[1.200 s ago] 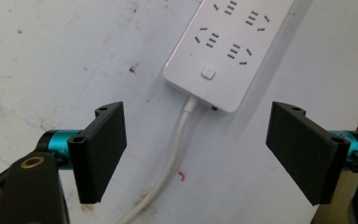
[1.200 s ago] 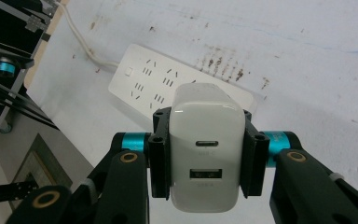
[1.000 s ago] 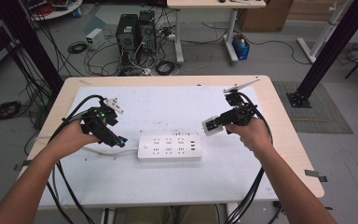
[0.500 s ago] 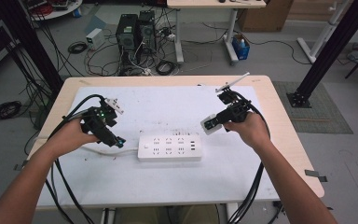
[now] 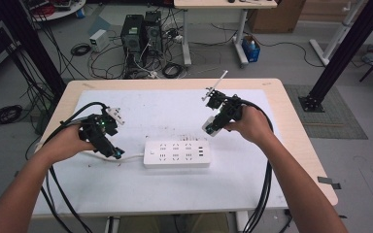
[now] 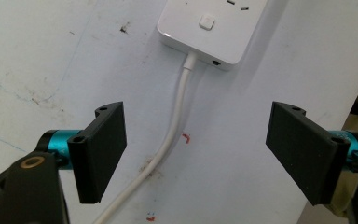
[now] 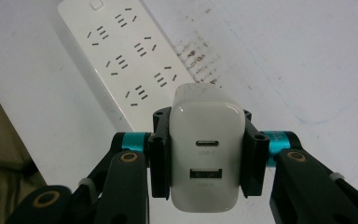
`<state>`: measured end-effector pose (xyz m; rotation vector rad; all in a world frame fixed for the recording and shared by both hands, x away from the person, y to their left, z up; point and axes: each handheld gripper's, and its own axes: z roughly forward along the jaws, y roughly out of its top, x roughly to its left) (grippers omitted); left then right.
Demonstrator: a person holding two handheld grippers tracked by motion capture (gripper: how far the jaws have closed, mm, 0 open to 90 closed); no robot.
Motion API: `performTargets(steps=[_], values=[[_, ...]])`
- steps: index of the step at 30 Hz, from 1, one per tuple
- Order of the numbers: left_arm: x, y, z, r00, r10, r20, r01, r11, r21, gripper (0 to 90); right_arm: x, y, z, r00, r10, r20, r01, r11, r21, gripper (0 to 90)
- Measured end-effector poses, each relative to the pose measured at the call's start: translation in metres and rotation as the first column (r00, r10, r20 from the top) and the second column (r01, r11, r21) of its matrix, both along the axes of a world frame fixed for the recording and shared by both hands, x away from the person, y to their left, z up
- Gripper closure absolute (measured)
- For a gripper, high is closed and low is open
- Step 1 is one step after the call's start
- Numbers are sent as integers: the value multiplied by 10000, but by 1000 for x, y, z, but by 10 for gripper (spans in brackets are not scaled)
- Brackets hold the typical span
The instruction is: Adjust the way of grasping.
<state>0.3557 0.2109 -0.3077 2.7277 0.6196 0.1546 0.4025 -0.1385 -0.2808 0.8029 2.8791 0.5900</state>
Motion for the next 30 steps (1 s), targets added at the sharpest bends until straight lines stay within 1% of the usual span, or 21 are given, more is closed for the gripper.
performTargets(steps=[1,3,5,7,9,10,11,15,17,18,19,20,21,23,25,26,30], values=[[0,0,-1,10000,19,15,-19,10000,-58,203,1,3,0,9999,117,63,-117,9999,-89,622],[0,1,-1,9999,-94,124,95,9999,-82,203,2,8,1,9994,311,121,-307,9991,-300,622],[1,2,-1,9994,-255,230,255,9997,1,203,3,13,3,9985,506,201,-496,9977,-454,622],[1,2,-2,9987,-356,355,350,9992,180,203,4,18,5,9963,814,279,-797,9951,-577,622],[1,3,-2,9989,-281,376,270,9993,276,203,6,23,7,9947,971,330,-943,9925,-773,622],[1,3,-2,9992,-205,351,196,9995,235,203,6,25,7,9948,971,297,-944,9921,-826,622],[1,3,-2,9992,-136,369,129,9997,186,203,8,26,6,9943,1023,307,-996,9918,-802,622],[1,5,-2,9992,-99,380,91,9997,218,203,10,29,4,9943,1051,195,-1031,9912,-826,622],[1,6,-2,9993,-72,361,64,9997,223,203,12,30,2,9930,1179,123,-1162,9888,-937,622],[0,6,-2,9993,-11,373,7,9999,131,203,12,31,0,9921,1251,130,-1232,9872,-1012,622],[0,7,-2,9994,-8,353,4,9999,127,203,12,32,0,9915,1298,120,-1277,9858,-1086,622],[0,7,-2,9994,-8,353,4,9999,127,203,12,32,0,9915,1298,120,-1277,9858,-1086,622],[0,8,-3,9994,134,305,-133,9999,-36,203,14,33,-1,9889,1480,148,-1456,9836,-1068,622],[-1,9,-4,9992,291,256,-287,9995,-140,203,14,36,-2,9857,1678,148,-1651,9799,-1123,622],[0,11,-5,9996,213,180,-213,9998,-33,203,16,40,-3,9823,1869,92,-1843,9748,-1255,622],[-1,12,-6,9995,299,118,-298,9995,-93,203,16,42,-4,9802,1980,75,-1953,9718,-1322,622],[-3,13,-10,9995,309,72,-309,9995,-69,203,18,53,-14,9713,2378,-58,-2354,9577,-1654,622]])
